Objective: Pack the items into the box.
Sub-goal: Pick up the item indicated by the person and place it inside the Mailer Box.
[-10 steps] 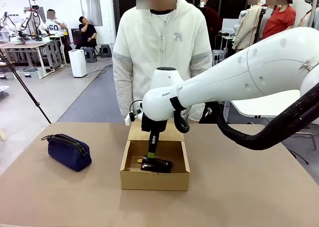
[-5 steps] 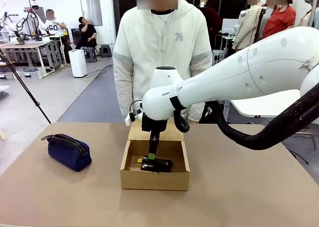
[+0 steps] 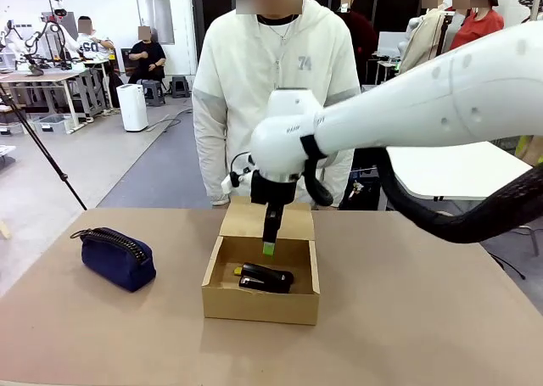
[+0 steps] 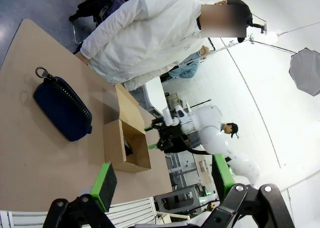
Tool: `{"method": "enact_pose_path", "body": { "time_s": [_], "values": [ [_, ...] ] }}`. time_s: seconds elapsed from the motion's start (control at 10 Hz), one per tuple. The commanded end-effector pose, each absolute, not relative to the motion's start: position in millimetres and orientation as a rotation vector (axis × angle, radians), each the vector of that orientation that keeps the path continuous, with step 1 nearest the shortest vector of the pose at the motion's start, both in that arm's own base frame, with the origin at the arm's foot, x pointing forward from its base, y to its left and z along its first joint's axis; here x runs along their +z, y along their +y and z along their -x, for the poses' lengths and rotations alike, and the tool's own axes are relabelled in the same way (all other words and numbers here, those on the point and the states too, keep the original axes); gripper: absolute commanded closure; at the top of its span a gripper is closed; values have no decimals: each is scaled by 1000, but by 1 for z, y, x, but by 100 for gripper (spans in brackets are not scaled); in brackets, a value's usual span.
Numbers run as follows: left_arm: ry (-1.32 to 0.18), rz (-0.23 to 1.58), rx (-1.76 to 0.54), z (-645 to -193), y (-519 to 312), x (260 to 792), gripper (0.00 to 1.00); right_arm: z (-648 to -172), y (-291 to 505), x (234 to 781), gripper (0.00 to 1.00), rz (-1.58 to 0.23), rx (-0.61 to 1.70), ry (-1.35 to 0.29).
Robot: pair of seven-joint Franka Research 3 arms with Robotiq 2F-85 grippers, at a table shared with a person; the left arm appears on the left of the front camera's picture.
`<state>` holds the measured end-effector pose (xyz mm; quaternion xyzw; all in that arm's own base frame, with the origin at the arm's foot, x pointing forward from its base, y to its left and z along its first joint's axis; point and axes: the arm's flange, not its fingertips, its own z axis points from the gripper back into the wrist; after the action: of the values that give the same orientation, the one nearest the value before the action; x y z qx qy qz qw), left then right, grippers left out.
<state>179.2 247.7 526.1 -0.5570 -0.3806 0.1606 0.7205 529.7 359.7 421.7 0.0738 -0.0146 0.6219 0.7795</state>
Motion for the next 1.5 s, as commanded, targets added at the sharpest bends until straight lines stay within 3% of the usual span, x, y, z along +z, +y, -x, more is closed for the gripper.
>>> {"method": "enact_pose_path", "body": {
  "time_s": [0.0, 0.2, 0.4, 0.8, 1.1, 1.3, 1.4],
  "values": [
    [-865, 1243, 341, -180, 248, 528, 0, -520, 322, 469, 0, -342, 1267, -55],
    [-865, 1243, 341, -180, 248, 528, 0, -519, 265, 508, 0, -573, 894, -142],
    [-865, 1243, 341, -180, 248, 528, 0, -505, 175, 535, 0, -924, 556, -325],
    [-865, 1243, 341, -180, 248, 528, 0, -452, -12, 496, 0, -1365, 151, -537],
    [-865, 1243, 341, -180, 248, 528, 0, -435, -87, 438, 0, -1475, -74, -607],
    [-865, 1243, 341, -180, 248, 528, 0, -446, -82, 430, 0, -1368, -137, -538],
    [-865, 1243, 341, -180, 248, 528, 0, -425, -109, 427, 0, -1450, -129, -561]
  ]
}}
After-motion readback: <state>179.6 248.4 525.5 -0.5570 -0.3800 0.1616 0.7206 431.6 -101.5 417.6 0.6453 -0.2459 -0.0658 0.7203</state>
